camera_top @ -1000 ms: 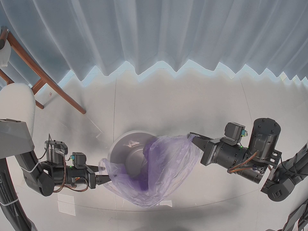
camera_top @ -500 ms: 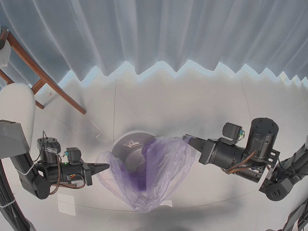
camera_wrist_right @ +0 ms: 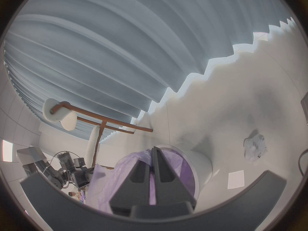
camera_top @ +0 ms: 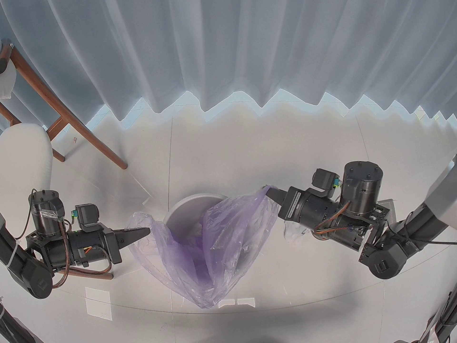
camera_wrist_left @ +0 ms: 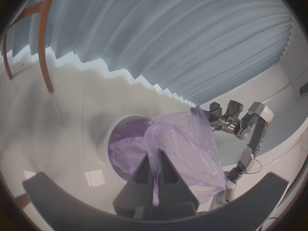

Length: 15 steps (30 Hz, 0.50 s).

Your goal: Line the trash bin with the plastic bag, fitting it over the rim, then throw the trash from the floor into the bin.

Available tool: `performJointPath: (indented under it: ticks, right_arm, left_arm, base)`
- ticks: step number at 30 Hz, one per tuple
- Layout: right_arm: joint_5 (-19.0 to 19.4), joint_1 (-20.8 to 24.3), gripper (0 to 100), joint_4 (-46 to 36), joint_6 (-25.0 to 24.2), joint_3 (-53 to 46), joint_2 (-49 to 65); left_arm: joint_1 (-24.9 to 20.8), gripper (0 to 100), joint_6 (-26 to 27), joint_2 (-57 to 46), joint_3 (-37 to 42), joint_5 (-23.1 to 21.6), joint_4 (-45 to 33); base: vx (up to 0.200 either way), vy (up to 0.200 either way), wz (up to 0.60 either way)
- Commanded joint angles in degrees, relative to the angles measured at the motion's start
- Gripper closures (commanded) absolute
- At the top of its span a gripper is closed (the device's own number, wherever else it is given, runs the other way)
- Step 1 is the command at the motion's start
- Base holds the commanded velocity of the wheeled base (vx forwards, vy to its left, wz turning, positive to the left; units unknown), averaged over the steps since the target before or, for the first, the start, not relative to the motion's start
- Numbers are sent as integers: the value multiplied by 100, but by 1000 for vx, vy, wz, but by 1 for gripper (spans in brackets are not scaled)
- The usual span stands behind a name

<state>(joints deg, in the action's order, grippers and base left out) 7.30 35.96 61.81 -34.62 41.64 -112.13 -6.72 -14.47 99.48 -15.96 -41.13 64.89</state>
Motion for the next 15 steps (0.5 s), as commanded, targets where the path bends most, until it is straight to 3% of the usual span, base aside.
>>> performJointPath:
  ticks: [1, 9, 15]
  right_arm:
    - [-18, -19, 100, -63, 52, 318, -828]
    - [-53, -19, 100, 42, 421, 2, -907]
    - [-53, 16, 100, 271, 562, 142, -1145]
  left_arm:
    - [-559, 100, -12, 327, -136, 861, -20]
    - [-849, 100, 50, 1329, -39, 1134, 595]
    - [-1016, 100, 164, 2129, -48, 1459, 1465]
  base:
    - [0, 0, 0]
    - [0, 0, 0]
    - [0, 0, 0]
